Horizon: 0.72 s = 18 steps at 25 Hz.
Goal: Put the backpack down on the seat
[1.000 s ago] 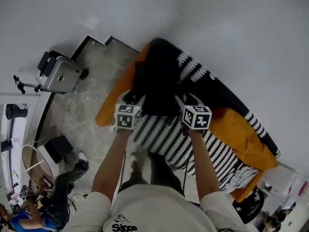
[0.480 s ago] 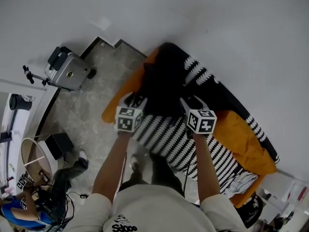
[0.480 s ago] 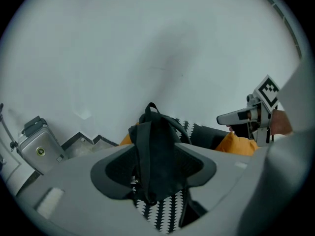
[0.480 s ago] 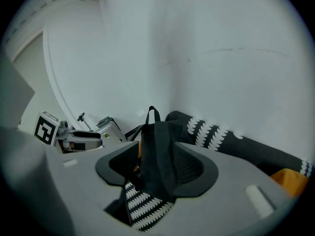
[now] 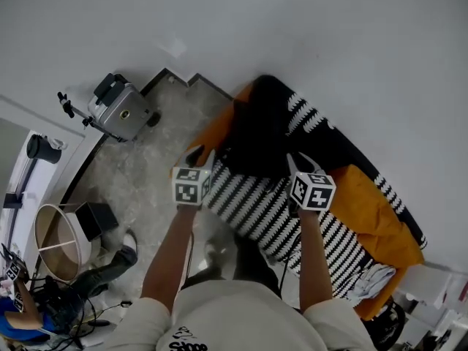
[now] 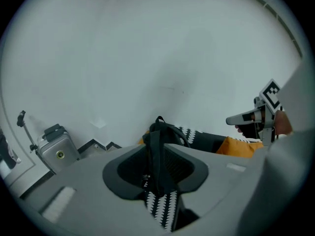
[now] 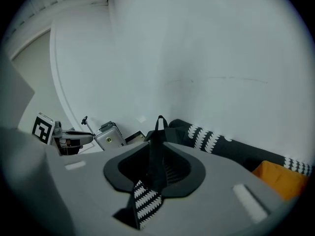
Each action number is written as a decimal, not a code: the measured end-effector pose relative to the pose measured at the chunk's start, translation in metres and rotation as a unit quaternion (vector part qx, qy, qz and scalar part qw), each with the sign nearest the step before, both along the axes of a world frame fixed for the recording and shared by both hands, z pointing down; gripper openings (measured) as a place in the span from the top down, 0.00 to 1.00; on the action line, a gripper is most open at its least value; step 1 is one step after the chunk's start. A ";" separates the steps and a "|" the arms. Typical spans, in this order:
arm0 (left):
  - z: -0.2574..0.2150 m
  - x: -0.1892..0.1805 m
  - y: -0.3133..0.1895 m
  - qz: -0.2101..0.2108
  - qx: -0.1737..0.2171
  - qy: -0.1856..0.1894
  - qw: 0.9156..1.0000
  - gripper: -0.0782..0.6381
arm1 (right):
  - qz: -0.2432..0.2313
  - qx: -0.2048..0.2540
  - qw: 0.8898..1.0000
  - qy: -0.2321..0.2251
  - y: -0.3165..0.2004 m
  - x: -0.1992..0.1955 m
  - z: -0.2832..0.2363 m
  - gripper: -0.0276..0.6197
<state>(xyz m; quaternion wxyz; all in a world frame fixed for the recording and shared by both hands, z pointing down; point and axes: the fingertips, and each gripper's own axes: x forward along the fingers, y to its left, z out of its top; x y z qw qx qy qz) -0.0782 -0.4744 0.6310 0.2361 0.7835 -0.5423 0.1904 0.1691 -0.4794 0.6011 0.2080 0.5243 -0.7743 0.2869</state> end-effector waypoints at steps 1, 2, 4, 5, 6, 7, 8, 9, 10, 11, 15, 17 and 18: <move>-0.004 -0.008 0.008 -0.004 0.003 -0.004 1.000 0.74 | 0.000 0.006 1.000 0.002 0.008 -0.004 -0.007 0.84; -0.009 -0.014 0.016 -0.006 0.006 -0.006 1.000 0.75 | 0.001 0.012 1.000 0.005 0.016 -0.006 -0.013 0.88; -0.020 -0.022 0.030 -0.008 0.017 -0.006 1.000 0.81 | 0.002 0.028 1.000 0.013 0.030 -0.009 -0.028 0.91; -0.027 -0.025 0.037 -0.008 0.023 -0.004 1.000 0.85 | 0.002 0.036 0.999 0.019 0.037 -0.010 -0.034 0.93; -0.033 -0.028 0.045 -0.007 0.028 -0.002 1.000 0.88 | 0.002 0.042 0.999 0.025 0.046 -0.011 -0.041 0.94; -0.039 -0.031 0.053 -0.005 0.033 -0.002 0.999 0.88 | 0.002 0.047 0.998 0.030 0.055 -0.014 -0.047 0.95; -0.045 -0.035 0.063 -0.003 0.036 -0.002 0.999 0.88 | 0.000 0.051 0.998 0.035 0.064 -0.017 -0.052 0.95; -0.050 -0.039 0.071 -0.001 0.040 -0.004 0.999 0.88 | -0.002 0.056 0.998 0.039 0.073 -0.021 -0.057 0.95; -0.056 -0.043 0.079 0.001 0.044 -0.006 0.999 0.88 | -0.003 0.061 0.997 0.042 0.082 -0.024 -0.062 0.95; -0.063 -0.046 0.086 0.003 0.049 -0.007 0.999 0.88 | -0.003 0.066 0.997 0.045 0.090 -0.025 -0.067 0.95; -0.093 -0.052 0.113 0.015 0.079 -0.003 0.997 0.88 | -0.004 0.095 0.994 0.054 0.123 -0.032 -0.094 0.95; -0.110 -0.055 0.126 0.020 0.098 0.001 0.995 0.88 | -0.009 0.113 0.992 0.056 0.138 -0.038 -0.109 0.95; -0.119 -0.055 0.133 0.025 0.108 0.002 0.994 0.88 | -0.009 0.123 0.991 0.055 0.145 -0.041 -0.117 0.95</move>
